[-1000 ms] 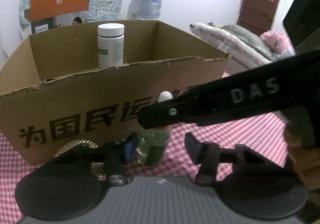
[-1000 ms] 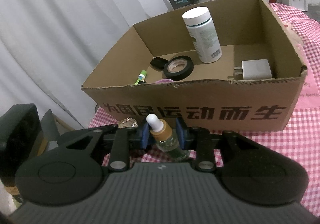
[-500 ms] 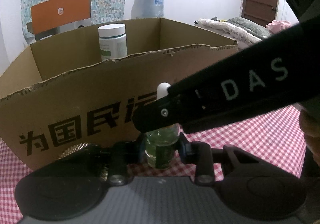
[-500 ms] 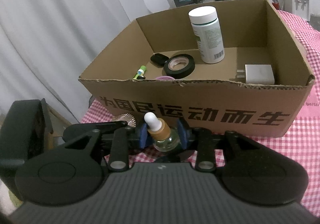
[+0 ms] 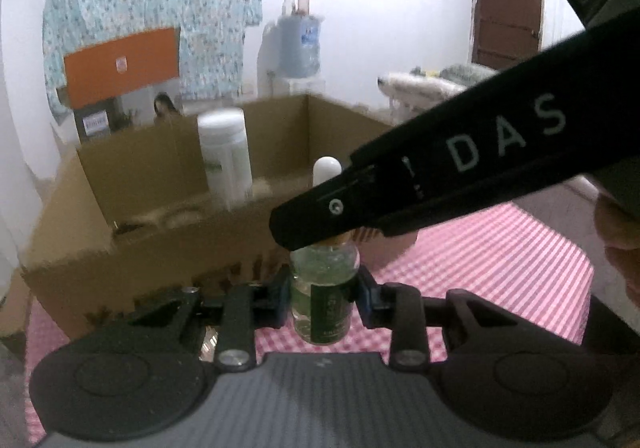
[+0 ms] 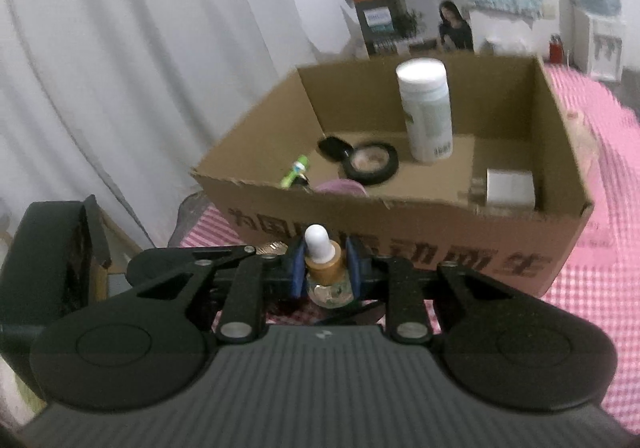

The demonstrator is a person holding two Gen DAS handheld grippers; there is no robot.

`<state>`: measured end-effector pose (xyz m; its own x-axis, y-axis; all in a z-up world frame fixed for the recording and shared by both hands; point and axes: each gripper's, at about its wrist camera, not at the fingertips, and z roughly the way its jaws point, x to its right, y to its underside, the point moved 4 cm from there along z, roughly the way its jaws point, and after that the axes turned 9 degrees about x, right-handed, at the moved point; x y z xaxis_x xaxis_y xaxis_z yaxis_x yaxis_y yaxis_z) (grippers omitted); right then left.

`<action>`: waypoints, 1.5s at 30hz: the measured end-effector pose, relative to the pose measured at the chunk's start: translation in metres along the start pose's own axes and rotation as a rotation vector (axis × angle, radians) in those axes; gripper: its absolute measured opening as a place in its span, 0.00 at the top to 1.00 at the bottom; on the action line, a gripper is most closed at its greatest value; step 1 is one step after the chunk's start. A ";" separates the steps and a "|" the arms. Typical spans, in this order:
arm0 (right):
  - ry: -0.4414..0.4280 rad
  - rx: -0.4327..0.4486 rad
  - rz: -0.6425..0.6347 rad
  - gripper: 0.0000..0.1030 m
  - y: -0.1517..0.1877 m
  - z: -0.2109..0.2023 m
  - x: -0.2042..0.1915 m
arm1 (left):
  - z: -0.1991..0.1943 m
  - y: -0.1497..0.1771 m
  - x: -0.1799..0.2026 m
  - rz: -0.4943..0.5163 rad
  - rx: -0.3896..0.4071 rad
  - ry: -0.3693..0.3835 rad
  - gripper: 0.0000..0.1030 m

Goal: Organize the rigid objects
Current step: 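Carry the dropper bottle with the right gripper into the box and release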

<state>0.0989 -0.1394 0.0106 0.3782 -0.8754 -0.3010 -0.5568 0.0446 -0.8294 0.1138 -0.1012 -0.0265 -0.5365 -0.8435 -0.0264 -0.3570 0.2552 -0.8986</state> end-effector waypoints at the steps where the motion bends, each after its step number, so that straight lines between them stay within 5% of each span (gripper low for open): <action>1: -0.007 0.013 -0.013 0.80 -0.006 -0.006 -0.004 | -0.005 -0.008 0.000 0.004 0.012 -0.002 0.68; 9: -0.032 0.073 -0.082 0.81 -0.071 -0.022 -0.008 | 0.005 -0.073 -0.016 -0.029 0.019 0.029 0.68; 20: 0.012 0.000 0.003 0.81 -0.139 0.046 0.080 | 0.123 -0.111 -0.051 -0.128 -0.139 0.073 0.68; 29: 0.062 -0.068 0.063 0.82 -0.135 0.101 0.145 | 0.179 -0.103 -0.059 -0.159 -0.241 0.073 0.67; 45: 0.166 -0.124 -0.039 0.86 -0.125 0.137 0.165 | 0.195 -0.110 -0.061 -0.151 -0.276 0.079 0.68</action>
<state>0.3321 -0.2236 -0.0002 0.2802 -0.9430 -0.1794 -0.6346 -0.0417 -0.7718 0.3351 -0.1703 -0.0114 -0.5152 -0.8452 0.1422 -0.6256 0.2574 -0.7365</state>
